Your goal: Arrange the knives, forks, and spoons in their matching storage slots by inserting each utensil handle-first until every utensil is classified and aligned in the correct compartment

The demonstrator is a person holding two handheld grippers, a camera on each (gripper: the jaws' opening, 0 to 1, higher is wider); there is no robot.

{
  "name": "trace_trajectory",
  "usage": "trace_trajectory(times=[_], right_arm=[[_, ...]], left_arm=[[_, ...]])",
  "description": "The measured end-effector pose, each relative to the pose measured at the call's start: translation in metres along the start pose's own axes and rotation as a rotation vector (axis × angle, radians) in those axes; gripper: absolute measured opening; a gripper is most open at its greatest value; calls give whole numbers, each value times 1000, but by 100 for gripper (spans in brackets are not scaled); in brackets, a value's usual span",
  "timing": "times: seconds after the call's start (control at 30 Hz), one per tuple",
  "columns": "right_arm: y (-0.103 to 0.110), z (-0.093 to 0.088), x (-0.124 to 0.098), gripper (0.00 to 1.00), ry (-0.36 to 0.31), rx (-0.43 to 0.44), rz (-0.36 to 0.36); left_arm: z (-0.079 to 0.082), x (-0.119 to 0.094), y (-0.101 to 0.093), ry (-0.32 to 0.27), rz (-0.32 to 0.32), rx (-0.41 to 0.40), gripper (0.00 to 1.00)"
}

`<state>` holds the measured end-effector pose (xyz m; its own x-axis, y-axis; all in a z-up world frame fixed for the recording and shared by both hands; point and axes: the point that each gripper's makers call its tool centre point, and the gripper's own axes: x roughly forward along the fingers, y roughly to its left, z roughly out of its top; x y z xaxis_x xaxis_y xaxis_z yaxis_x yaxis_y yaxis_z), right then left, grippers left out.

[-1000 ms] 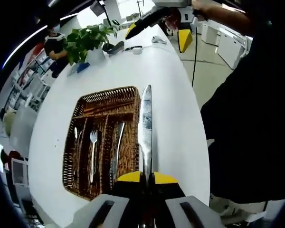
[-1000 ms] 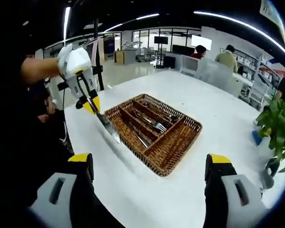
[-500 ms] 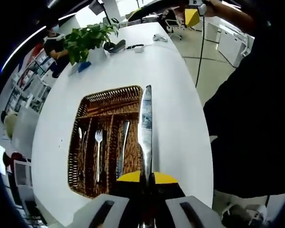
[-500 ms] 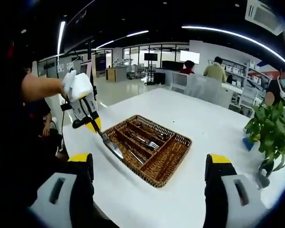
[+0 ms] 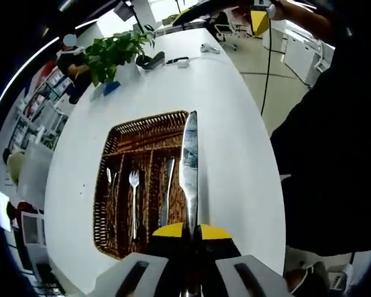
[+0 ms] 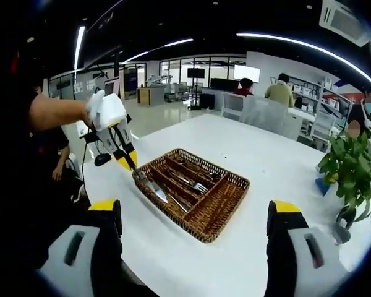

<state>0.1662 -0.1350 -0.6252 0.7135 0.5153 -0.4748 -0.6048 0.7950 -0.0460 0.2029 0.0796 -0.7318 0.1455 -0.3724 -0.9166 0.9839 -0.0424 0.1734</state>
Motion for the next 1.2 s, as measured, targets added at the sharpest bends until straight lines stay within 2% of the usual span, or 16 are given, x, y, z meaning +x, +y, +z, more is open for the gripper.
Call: trace_trajectory(times=[0.6, 0.9, 1.2], right_arm=[[-4, 5, -3, 99, -22, 16, -15], [-6, 9, 0, 99, -27, 21, -19], [-6, 13, -1, 99, -25, 32, -21]], left_arm=[[0, 8, 34, -21, 49, -3, 4], [-4, 7, 59, -29, 72, -4, 4], [-4, 9, 67, -29, 74, -5, 4]])
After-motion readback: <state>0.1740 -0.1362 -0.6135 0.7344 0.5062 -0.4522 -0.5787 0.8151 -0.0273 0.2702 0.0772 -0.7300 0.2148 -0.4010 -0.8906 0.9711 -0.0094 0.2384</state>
